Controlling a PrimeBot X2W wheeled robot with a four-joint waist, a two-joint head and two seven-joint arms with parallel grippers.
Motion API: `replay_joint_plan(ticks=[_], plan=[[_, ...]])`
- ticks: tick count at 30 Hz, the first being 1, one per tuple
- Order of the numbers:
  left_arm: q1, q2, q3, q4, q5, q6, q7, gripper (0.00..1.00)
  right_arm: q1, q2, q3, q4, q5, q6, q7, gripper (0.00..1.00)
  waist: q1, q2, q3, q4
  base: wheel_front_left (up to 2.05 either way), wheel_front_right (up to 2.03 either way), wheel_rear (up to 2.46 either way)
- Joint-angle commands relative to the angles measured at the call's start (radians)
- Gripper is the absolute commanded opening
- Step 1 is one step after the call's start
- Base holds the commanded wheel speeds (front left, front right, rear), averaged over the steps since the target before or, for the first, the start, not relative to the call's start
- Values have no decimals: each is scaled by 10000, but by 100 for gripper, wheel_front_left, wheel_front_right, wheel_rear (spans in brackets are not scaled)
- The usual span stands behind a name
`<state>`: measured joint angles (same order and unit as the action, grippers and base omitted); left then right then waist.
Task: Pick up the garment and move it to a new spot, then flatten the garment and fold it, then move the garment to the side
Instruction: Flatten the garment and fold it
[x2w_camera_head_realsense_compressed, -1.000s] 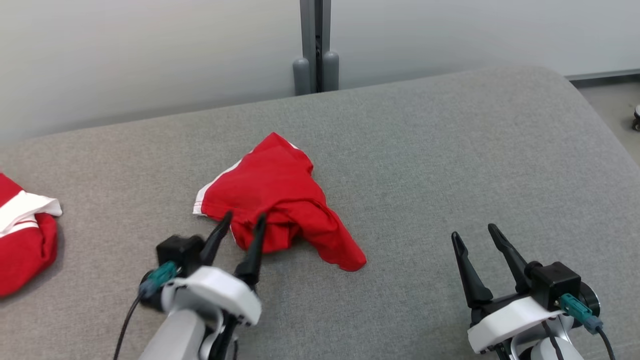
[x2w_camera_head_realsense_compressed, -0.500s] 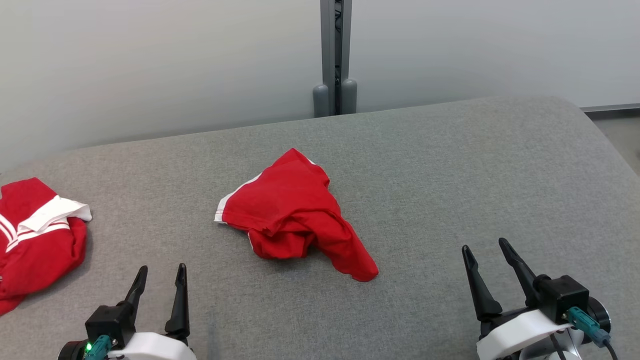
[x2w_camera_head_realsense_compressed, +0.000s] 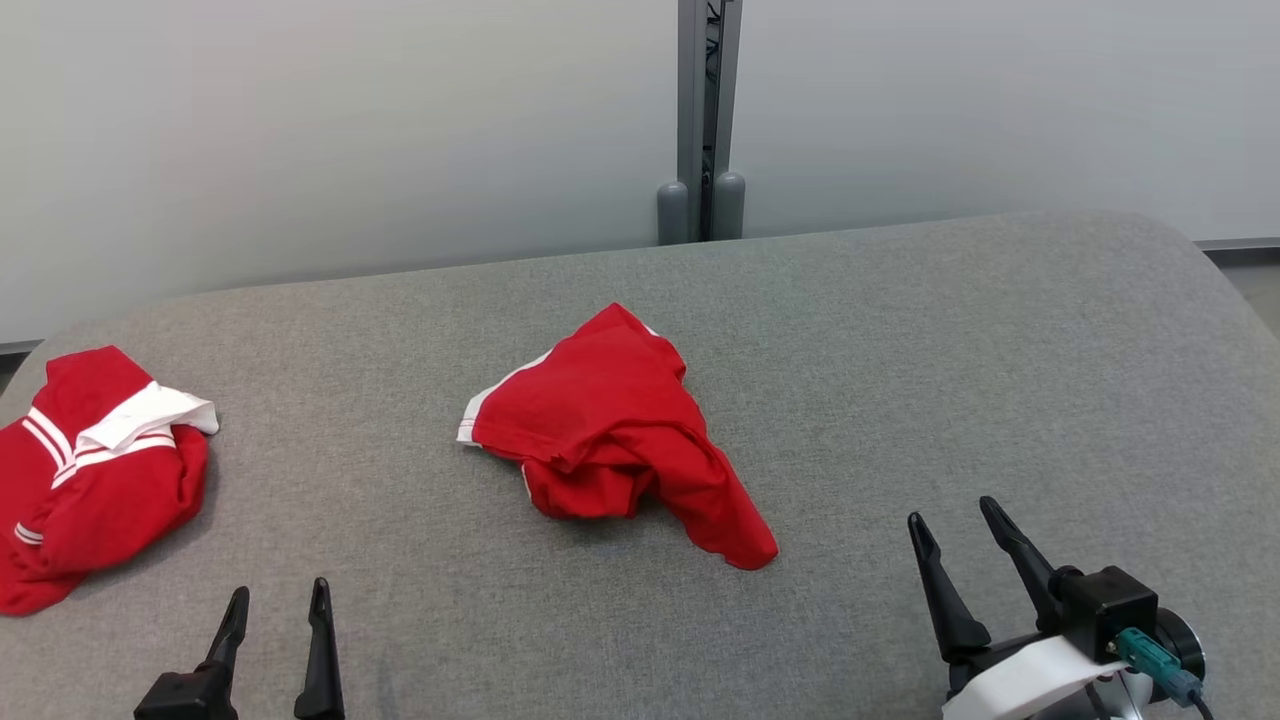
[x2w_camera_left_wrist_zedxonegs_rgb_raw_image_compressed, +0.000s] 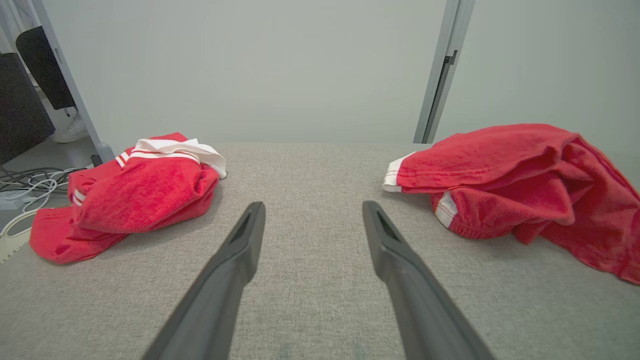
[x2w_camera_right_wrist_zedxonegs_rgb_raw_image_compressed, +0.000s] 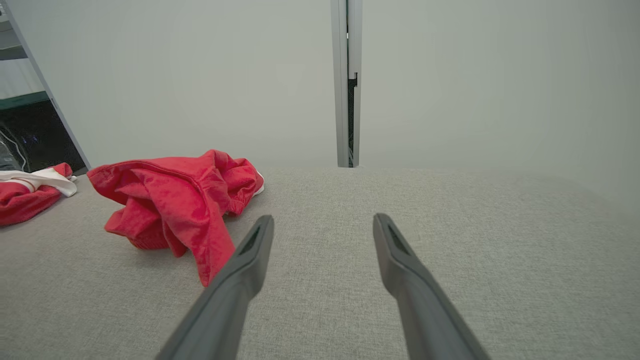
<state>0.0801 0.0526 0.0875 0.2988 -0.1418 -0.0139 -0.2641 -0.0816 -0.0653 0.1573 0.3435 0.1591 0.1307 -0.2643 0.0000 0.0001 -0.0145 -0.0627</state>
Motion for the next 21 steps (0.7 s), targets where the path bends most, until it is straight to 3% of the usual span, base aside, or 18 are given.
replay_joint_plan(ticks=[1,9,21], plan=[[76,9,52,-49,134,-35,-5,100,94,-40,-6,36,70,1,0,100,0,-1,17,20,0,0,0],[16,-9,-27,-46,-36,-88,-5,100,50,-82,46,37,69,1,0,100,0,-1,121,63,0,0,0],[-524,-5,-884,-61,-365,19,-5,100,-317,-148,610,164,182,1,0,100,0,-1,707,436,0,0,0]])
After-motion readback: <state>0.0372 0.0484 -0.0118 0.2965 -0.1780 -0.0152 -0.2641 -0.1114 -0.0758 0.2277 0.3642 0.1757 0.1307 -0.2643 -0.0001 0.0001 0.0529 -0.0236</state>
